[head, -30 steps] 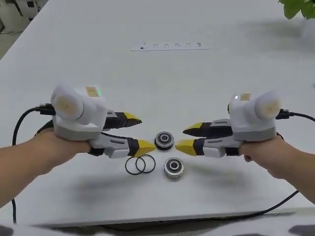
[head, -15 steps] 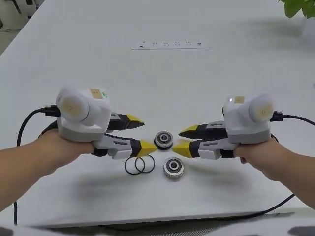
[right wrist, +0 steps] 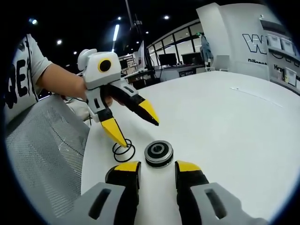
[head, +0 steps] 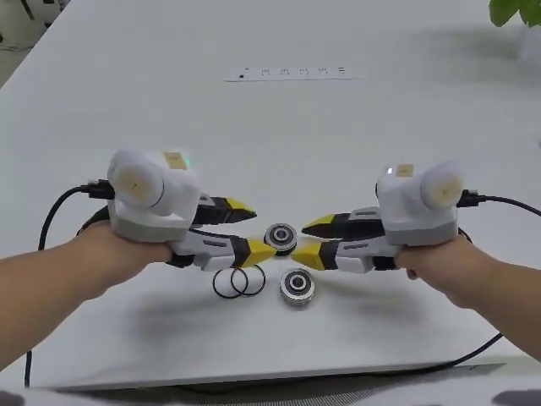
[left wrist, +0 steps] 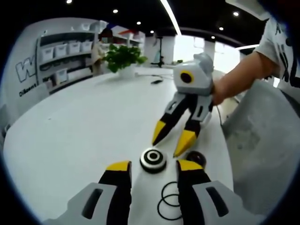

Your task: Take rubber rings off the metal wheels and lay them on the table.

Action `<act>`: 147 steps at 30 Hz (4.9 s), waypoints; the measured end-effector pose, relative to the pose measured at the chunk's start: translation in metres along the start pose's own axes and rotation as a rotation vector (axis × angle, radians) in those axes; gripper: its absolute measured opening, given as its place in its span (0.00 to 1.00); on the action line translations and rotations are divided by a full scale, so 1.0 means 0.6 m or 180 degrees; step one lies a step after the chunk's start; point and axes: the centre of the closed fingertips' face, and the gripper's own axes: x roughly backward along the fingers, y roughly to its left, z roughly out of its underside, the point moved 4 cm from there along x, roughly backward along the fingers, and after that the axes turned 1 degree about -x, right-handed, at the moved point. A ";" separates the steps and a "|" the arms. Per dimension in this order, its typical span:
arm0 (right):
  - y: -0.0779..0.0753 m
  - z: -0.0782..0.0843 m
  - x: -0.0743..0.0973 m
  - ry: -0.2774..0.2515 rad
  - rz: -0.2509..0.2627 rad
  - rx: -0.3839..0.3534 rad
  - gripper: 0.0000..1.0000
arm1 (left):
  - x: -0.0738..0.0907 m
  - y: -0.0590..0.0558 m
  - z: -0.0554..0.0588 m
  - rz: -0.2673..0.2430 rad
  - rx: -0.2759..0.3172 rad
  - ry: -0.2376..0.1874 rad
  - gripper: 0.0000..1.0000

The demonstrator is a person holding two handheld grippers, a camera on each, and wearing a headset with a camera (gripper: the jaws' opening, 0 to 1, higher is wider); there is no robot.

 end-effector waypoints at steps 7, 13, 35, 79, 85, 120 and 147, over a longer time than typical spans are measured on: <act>-0.001 0.000 -0.004 -0.0003 -0.0016 -0.0007 0.27 | -0.011 -0.002 -0.001 0.0034 0.0001 0.0000 0.36; 0.004 0.000 -0.004 -0.0017 -0.0026 -0.0029 0.27 | -0.016 -0.004 0.001 0.0059 0.0006 0.0015 0.34; 0.008 -0.002 -0.004 -0.0041 -0.0032 -0.0044 0.27 | -0.035 -0.005 0.000 0.0086 -0.0013 0.0072 0.23; -0.002 -0.003 -0.029 0.0080 0.0139 0.0200 0.24 | -0.047 0.004 0.005 -0.0160 -0.0072 0.0127 0.13; -0.003 0.000 -0.026 0.0089 0.0137 0.0183 0.23 | -0.047 0.005 0.006 -0.0160 -0.0069 0.0118 0.13; -0.002 0.010 -0.011 0.0144 0.0132 0.0118 0.05 | -0.047 0.002 0.005 -0.0209 -0.0030 0.0117 0.12; -0.002 -0.002 -0.014 0.0014 0.0155 0.0133 0.22 | -0.048 0.008 0.008 -0.0205 -0.0041 0.0102 0.12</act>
